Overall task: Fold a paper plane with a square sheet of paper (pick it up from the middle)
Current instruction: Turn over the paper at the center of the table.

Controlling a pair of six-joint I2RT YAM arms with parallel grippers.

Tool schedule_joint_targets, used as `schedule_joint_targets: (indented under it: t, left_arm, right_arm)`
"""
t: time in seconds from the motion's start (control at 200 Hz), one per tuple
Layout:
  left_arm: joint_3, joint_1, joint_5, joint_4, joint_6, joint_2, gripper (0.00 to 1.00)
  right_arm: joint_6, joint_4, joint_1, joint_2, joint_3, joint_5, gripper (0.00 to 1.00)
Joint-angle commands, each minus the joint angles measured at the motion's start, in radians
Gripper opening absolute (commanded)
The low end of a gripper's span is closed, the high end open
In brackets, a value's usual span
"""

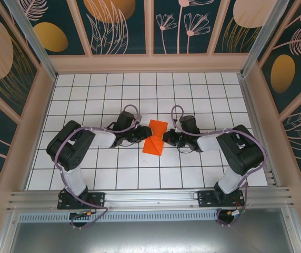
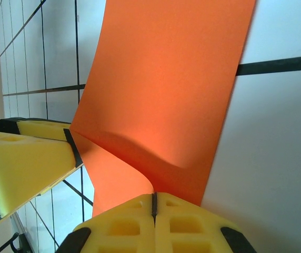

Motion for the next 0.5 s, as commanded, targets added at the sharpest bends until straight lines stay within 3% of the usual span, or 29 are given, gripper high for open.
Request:
schedule_joint_targets:
  t: [0.0, 0.255, 0.375, 0.495]
  left_arm:
    - [0.021, -0.003, 0.038, 0.003, 0.024, 0.021, 0.38]
    - [-0.002, -0.007, 0.084, 0.091, 0.029, 0.039, 0.27]
    - [-0.002, -0.012, 0.085, 0.110, 0.047, 0.047, 0.22]
    - [-0.003, -0.014, 0.088, 0.138, 0.060, 0.047, 0.21]
  right_arm:
    - [0.000, 0.028, -0.007, -0.022, -0.014, -0.015, 0.04]
    - [0.000, 0.010, -0.012, -0.042, -0.007, -0.020, 0.09]
    - [-0.031, -0.065, -0.020, -0.079, 0.014, -0.006, 0.18]
    - [-0.067, -0.168, -0.040, -0.150, 0.029, 0.068, 0.34]
